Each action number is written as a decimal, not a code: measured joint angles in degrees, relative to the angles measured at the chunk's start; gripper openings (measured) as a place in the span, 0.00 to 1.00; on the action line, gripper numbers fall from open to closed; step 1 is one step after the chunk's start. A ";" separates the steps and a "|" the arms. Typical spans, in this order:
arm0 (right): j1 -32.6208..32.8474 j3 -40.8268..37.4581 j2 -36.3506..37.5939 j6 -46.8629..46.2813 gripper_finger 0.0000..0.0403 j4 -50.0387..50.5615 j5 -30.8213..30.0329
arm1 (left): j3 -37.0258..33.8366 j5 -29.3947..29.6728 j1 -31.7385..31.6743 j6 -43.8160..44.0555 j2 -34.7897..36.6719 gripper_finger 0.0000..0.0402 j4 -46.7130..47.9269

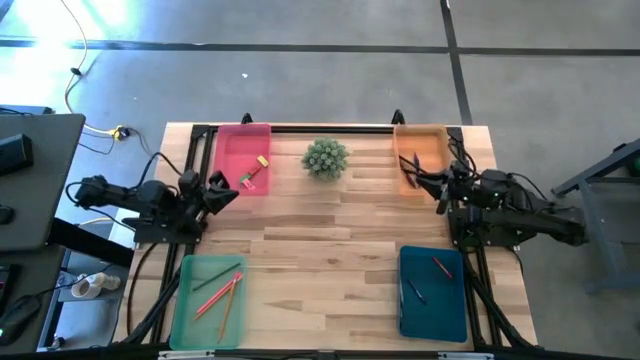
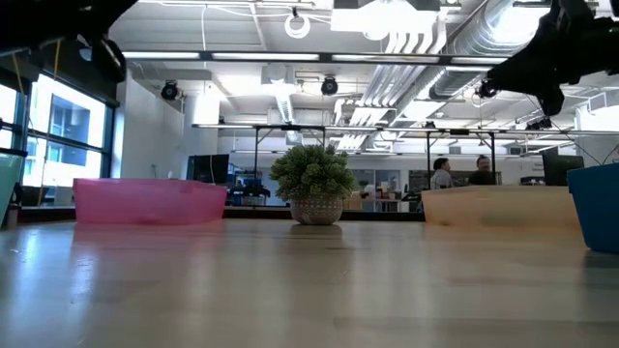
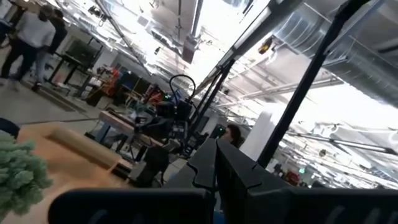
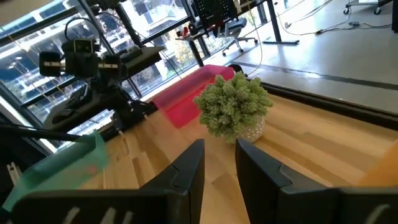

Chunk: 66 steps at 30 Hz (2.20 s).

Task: Sort crayons/erasers/pens/pencils in bins
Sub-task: Return to Home Position

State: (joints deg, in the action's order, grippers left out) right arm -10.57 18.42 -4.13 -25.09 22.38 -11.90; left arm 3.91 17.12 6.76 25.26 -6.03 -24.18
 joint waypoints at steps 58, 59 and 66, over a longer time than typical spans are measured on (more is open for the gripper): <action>0.00 -16.77 -0.78 1.58 0.21 -21.39 4.61 | -3.18 10.54 0.00 -12.37 5.80 0.00 14.14; 0.00 -16.77 -0.78 1.57 0.21 -21.39 4.61 | -3.18 10.54 0.00 -12.37 5.80 0.00 14.14; 0.00 -16.77 -0.78 1.58 0.21 -21.37 4.59 | -3.18 10.54 0.00 -12.37 5.80 0.00 14.12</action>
State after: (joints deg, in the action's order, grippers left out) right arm -10.57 1.65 -4.91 -23.51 1.02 -7.30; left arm 0.73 27.66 6.76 12.88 -0.23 -10.07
